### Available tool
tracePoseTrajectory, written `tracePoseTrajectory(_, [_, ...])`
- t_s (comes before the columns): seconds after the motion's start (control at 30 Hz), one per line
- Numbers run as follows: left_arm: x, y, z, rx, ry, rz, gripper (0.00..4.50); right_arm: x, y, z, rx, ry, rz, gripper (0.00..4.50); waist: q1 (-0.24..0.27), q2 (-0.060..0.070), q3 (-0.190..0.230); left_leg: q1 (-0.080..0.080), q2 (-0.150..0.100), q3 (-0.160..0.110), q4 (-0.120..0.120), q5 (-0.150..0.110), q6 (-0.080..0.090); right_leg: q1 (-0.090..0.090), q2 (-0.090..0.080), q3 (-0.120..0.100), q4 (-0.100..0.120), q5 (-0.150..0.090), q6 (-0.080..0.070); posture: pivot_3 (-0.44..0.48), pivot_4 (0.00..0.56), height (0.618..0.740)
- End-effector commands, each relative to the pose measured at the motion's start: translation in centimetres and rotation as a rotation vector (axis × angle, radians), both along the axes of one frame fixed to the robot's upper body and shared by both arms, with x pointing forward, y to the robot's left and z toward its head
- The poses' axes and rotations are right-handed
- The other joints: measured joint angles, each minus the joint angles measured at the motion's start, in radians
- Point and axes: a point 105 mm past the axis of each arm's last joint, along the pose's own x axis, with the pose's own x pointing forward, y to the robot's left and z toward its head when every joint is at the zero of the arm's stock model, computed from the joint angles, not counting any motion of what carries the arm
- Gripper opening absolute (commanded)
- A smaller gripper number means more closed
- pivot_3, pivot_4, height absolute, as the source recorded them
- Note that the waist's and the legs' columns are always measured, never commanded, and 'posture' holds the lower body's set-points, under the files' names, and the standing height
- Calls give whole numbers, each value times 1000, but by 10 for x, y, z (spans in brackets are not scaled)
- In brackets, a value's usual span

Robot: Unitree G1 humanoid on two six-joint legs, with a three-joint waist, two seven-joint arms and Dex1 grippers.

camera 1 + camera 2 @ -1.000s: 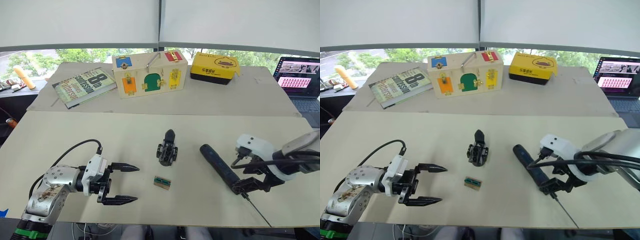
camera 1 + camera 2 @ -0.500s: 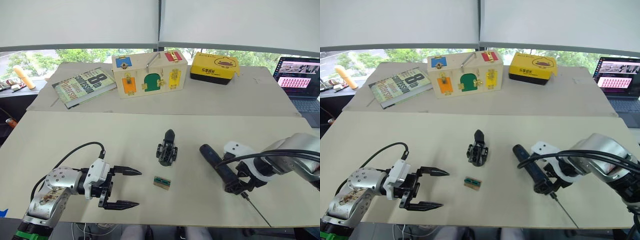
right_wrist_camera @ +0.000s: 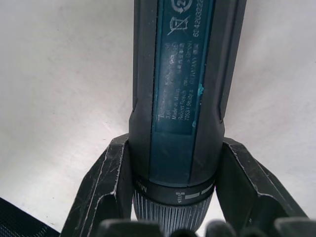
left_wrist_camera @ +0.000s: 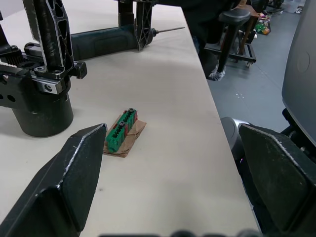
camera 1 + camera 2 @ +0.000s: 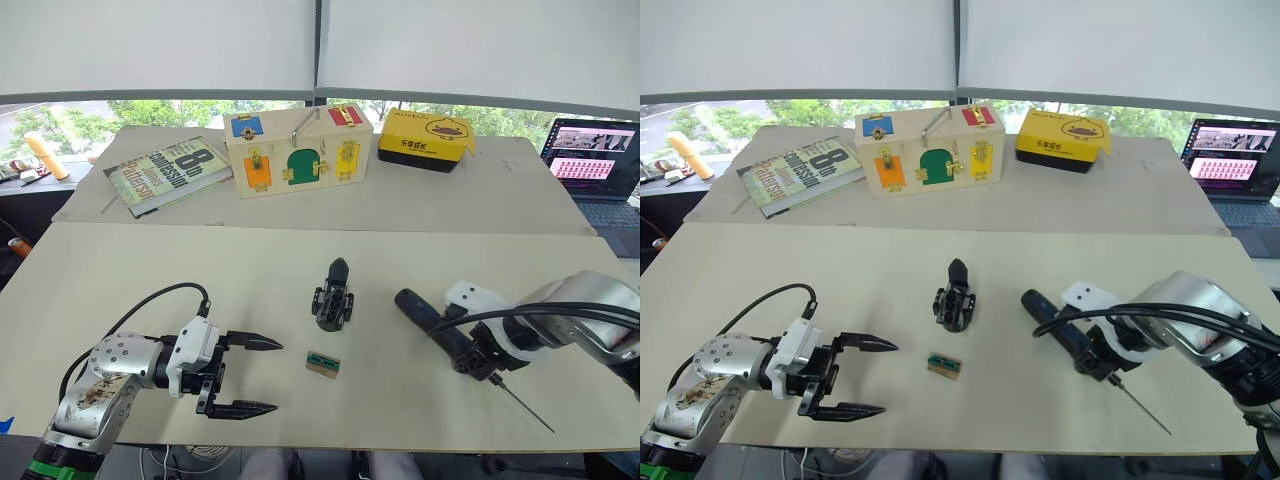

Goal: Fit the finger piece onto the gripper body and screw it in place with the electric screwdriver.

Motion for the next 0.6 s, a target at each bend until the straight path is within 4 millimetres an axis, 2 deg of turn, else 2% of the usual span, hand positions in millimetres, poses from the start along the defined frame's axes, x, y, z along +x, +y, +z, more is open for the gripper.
tracePoseTrajectory(0.03, [0, 0, 6, -2, -24, -15, 4500, 6, -6, 35, 67, -107, -13, 1914, 2, 2, 1, 0, 0, 0, 0, 0, 0, 0, 0, 0, 0, 0, 0, 0, 150, 740])
tracePoseTrajectory(0.13, [0, 2, 6, 3, -26, -12, 4500, 7, -9, 66, 175, -165, -65, 1914, 1, 6, 3, -1, 0, 0, 0, 0, 0, -1, 0, 1, 0, 0, 0, 0, 150, 740])
tracePoseTrajectory(0.23, [1, 3, 6, 1, -31, -6, 4500, 2, -10, 107, 348, -239, -82, 1913, 0, 7, 4, -1, 1, 0, 0, 0, 0, -2, 1, 1, 0, 0, 0, 0, 150, 740])
tracePoseTrajectory(0.33, [3, 4, 3, 2, -30, -1, 4500, -2, 3, 138, 542, -417, 19, 1913, 1, 7, 4, -1, 1, 0, -1, 0, 0, -1, 1, 0, 0, 0, 0, 0, 150, 740])
tracePoseTrajectory(0.43, [10, 6, 2, 3, -35, 26, 4500, -8, 20, 149, 693, -579, 127, 1913, 1, 6, 4, -1, 1, 0, 0, 0, 0, -1, 2, 1, 1, 0, 0, 0, 150, 740])
tracePoseTrajectory(0.6, [18, 4, -4, 19, -43, 47, 4500, -25, 68, 156, 985, -848, 400, 1913, 10, 5, 4, 0, -1, 0, 0, 0, 1, 0, 5, 2, 5, 0, 1, 0, 150, 740])
